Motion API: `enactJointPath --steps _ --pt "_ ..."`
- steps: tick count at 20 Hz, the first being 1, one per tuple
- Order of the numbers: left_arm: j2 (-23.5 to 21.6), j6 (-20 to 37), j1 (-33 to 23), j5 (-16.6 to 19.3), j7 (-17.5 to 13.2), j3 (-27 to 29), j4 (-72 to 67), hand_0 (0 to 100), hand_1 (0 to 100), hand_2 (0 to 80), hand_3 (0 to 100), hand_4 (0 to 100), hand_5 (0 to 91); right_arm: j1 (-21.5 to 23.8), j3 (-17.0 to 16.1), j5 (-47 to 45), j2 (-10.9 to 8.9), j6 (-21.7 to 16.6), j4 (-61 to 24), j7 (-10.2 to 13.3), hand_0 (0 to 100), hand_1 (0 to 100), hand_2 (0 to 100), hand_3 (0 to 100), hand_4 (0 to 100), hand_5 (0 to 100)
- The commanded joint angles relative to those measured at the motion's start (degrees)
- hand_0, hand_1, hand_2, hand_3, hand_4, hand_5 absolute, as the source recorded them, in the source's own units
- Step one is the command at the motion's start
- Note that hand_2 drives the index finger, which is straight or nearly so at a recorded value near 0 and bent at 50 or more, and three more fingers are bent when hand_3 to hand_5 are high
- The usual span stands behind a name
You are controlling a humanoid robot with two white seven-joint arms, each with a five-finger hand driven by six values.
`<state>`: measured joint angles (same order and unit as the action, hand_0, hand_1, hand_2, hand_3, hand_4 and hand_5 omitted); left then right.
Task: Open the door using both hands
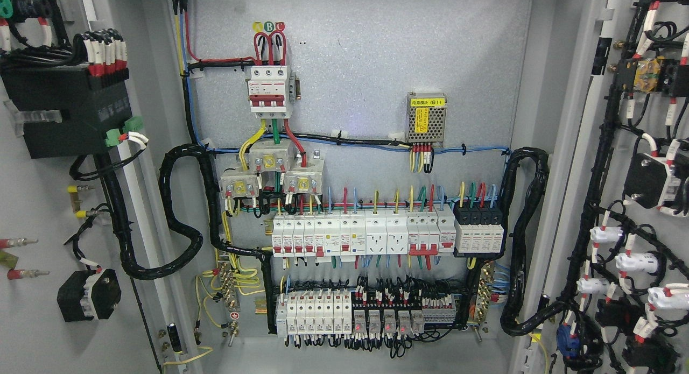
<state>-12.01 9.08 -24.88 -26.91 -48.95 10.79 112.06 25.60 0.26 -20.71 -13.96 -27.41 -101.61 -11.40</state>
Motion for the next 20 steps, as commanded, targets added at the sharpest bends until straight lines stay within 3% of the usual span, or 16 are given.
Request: enactJointPath --steps 1,6,10,13,18,20 --pt "3.49 0.06 0.62 -0.42 -0.36 6.7 -4.56 29 0 2.8 3 3 0.0 0.5 -2.81 -1.61 -2.3 -0.28 0.8 -0.29 22 0 0 0 0 0" --pt "3.49 -0.64 1.67 -1.04 -0.36 8.98 -4.83 29 0 2.8 3 3 0.0 1.56 -2.98 -1.7 -3.0 -0.45 0.53 -0.38 22 0 0 0 0 0" --pt "3.22 -0.73 1.76 -5.96 -0.36 10.83 -5.53 29 0 2.8 3 3 0.0 2.53 -2.98 -5.29 -3.53 -0.45 0.62 -1.69 22 0 0 0 0 0" --pt "3.14 -0.64 2.03 -6.13 -0.36 12.67 -6.32 29 0 2.8 3 3 0.0 2.53 -3.33 -5.83 -5.54 -0.37 0.62 -2.31 22 0 0 0 0 0" --pt "2.78 -0.64 1.94 -7.19 -0.71 15.84 -6.5 29 0 2.8 3 3 0.0 2.62 -3.6 -6.0 -6.87 -0.37 0.8 -2.75 22 0 0 0 0 0" --pt "2.17 -0.64 2.03 -7.28 -2.46 17.85 -8.07 29 0 2.8 3 3 0.0 2.62 -3.6 -6.09 -7.22 -0.37 0.97 -3.89 22 0 0 0 0 0"
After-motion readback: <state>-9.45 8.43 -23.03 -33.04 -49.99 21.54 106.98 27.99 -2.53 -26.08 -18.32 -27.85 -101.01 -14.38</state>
